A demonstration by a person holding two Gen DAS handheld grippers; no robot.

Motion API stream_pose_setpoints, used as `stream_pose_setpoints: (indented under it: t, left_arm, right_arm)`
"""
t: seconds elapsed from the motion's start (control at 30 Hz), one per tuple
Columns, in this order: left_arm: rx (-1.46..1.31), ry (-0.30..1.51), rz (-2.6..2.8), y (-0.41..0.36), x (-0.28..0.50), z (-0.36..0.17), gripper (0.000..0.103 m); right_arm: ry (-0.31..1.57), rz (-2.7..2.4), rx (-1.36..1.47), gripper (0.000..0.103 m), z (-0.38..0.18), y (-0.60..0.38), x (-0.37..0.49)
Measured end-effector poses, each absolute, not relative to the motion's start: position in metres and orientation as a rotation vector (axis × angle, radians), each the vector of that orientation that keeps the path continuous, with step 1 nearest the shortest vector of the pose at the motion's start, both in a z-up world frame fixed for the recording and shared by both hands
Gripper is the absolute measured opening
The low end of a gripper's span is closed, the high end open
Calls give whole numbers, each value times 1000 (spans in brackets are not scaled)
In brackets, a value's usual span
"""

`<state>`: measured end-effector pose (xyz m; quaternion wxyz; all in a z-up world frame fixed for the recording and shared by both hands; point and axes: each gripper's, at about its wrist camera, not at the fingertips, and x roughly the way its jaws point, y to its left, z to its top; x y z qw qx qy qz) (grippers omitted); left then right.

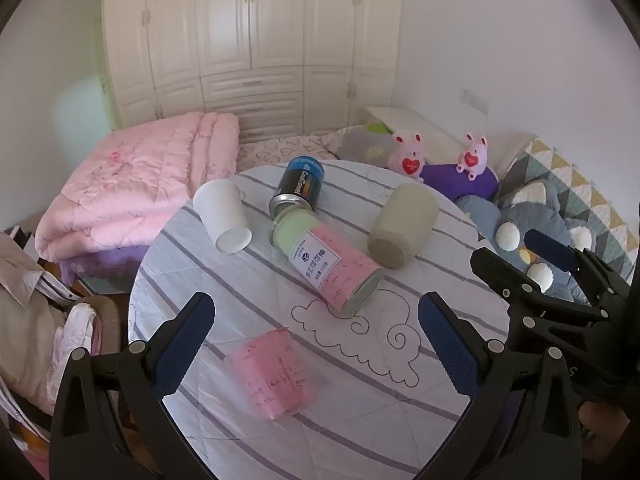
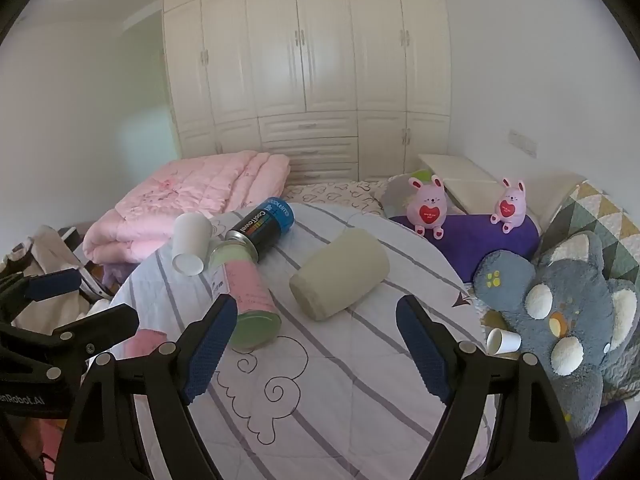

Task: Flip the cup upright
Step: 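Move the right tool toward the pale green cup lying on its side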

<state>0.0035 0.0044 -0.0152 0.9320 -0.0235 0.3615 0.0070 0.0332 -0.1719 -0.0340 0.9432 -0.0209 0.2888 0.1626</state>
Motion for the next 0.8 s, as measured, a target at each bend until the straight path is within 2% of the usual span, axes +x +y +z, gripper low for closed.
stream_pose_setpoints:
  t: [0.43, 0.8]
  left_arm:
    - [-21, 766, -3, -5, 8, -18, 103]
    - [83, 834, -102, -42, 62, -11, 103]
  right_arm:
    - [603, 327, -52, 83, -41, -172, 34]
    - [639, 249, -17, 83, -51, -204, 53]
